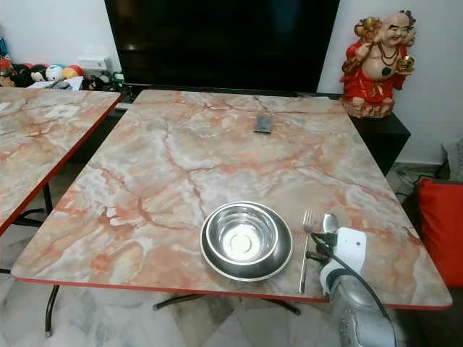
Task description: Setting the table
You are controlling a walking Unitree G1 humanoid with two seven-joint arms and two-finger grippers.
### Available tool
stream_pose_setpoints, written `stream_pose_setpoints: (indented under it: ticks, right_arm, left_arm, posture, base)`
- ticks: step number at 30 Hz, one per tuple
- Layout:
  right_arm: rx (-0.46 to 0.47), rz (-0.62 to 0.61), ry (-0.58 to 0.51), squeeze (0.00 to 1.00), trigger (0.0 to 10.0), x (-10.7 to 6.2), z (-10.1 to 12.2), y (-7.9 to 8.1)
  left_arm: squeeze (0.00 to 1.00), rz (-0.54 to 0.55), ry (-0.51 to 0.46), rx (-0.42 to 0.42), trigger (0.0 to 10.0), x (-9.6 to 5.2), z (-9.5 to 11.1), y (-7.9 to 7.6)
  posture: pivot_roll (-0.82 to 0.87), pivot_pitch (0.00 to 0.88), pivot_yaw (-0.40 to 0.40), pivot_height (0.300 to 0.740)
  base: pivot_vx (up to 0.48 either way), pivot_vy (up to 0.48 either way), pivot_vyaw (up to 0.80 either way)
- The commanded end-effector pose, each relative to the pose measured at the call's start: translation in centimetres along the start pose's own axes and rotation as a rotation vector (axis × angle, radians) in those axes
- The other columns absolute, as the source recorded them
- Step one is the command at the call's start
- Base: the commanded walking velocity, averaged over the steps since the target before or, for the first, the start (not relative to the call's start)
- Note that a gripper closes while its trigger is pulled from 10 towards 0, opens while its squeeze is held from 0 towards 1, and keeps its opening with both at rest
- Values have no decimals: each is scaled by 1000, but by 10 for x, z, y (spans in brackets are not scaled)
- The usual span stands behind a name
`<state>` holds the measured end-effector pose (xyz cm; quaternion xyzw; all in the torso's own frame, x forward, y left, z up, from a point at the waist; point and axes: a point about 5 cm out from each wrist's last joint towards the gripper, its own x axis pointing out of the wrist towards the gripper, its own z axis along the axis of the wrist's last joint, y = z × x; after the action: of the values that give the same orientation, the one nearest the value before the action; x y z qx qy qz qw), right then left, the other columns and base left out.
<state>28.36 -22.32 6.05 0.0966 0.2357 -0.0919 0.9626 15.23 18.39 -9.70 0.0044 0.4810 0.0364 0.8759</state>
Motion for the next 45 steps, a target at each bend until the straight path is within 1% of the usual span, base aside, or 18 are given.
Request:
stream_pose_setpoints:
  ticks: [1,10,25,26,27,28,29,30,31,32,34,45]
  right_arm:
    - [5,-12,8,0,10000,2,-1,-1]
    - [29,-4,3,0,10000,5,-2,4]
    - [28,-2,1,0,10000,7,-2,5]
    - [29,-1,0,447,10000,7,-2,5]
    - [29,-1,0,796,10000,7,-2,5]
    - [28,-1,1,886,10000,7,-2,5]
    - [28,-1,1,867,10000,7,-2,5]
    - [27,-2,1,824,10000,8,-2,6]
    - [26,-2,0,467,10000,8,-2,6]
    - [25,-3,0,286,10000,8,-2,5]
    - [21,-6,-1,0,10000,8,-1,5]
    - [-1,-33,-13,0,10000,8,1,1]
  left_arm:
    - [0,-10,37,9,10000,-2,-10,-2]
    - [0,-10,36,10,10000,-2,-10,-2]
    - [0,-9,39,13,10000,-2,-10,-1]
    - [0,-9,39,14,10000,-2,-10,-1]
    - [0,-9,39,14,10000,-2,-10,-1]
    - [0,-9,39,14,10000,-2,-10,-1]
    - [0,-9,39,14,10000,-2,-10,-1]
    - [0,-10,39,14,10000,-2,-10,-1]
    - [0,-10,39,14,10000,-2,-10,-1]
    - [0,-10,39,14,10000,-2,-10,-1]
    - [0,-10,40,14,10000,-2,-10,-1]
    - [0,-10,39,15,10000,-2,-9,0]
  posture:
    - [-3,0,-24,740]
    - [1,0,-24,740]
    - [3,0,-20,740]
    - [3,0,-20,740]
    - [3,0,-20,740]
    - [3,0,-20,740]
    - [3,0,-20,740]
    - [3,0,-19,740]
    - [3,0,-19,740]
    - [3,0,-19,740]
    - [4,0,-19,740]
    - [2,0,-17,740]
  base:
    - [0,0,0]
    - [0,0,0]
    - [0,0,0]
    - [0,0,0]
    - [0,0,0]
    - [0,0,0]
    - [0,0,0]
    - [0,0,0]
    - [0,0,0]
    - [0,0,0]
    - [0,0,0]
    - [0,0,0]
